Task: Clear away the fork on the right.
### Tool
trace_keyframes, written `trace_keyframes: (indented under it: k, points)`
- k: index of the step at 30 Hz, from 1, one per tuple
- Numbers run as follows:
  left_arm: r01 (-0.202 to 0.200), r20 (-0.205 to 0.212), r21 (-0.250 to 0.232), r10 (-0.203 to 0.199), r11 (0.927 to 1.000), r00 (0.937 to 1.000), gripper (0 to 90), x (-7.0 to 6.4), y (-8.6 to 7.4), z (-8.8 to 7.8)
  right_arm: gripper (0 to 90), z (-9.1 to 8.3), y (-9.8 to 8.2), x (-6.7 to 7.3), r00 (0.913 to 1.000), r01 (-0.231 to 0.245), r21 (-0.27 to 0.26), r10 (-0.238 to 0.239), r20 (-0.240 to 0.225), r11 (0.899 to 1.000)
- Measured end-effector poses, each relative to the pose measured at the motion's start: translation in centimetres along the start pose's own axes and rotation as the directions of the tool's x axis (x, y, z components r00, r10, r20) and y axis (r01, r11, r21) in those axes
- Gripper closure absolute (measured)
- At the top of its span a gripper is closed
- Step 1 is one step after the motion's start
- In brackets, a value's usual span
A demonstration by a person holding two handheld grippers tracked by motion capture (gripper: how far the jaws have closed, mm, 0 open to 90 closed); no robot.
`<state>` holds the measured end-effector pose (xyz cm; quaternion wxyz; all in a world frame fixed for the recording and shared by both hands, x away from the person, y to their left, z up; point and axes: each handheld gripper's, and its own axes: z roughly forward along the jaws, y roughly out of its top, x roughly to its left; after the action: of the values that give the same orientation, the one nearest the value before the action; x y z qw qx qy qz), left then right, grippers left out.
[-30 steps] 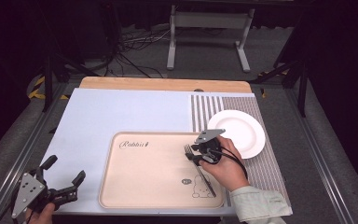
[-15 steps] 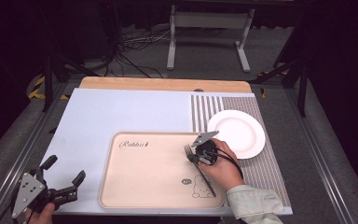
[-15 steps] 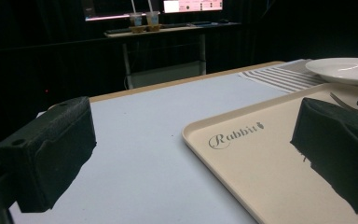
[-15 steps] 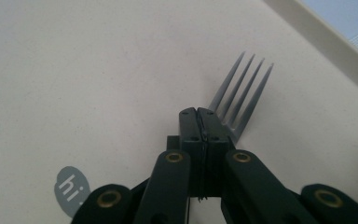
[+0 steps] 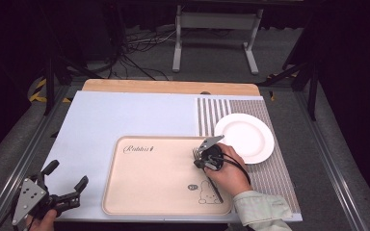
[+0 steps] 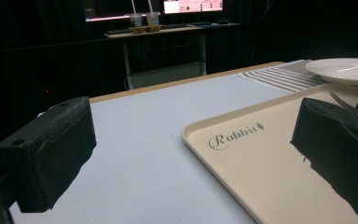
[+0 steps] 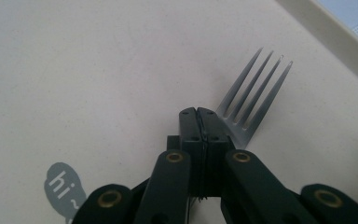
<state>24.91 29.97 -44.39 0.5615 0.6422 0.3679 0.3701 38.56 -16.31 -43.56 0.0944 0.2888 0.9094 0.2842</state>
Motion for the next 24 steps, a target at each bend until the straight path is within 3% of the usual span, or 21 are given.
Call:
trace_keyframes:
  k: [24]
  points:
    - [-0.001,0.001,0.001,0.001,1.0,1.0,0.3,0.0,0.0,0.0,90.0,-1.1,-1.2,-1.9,0.9957,-0.057,0.013,0.056,0.074,0.998]
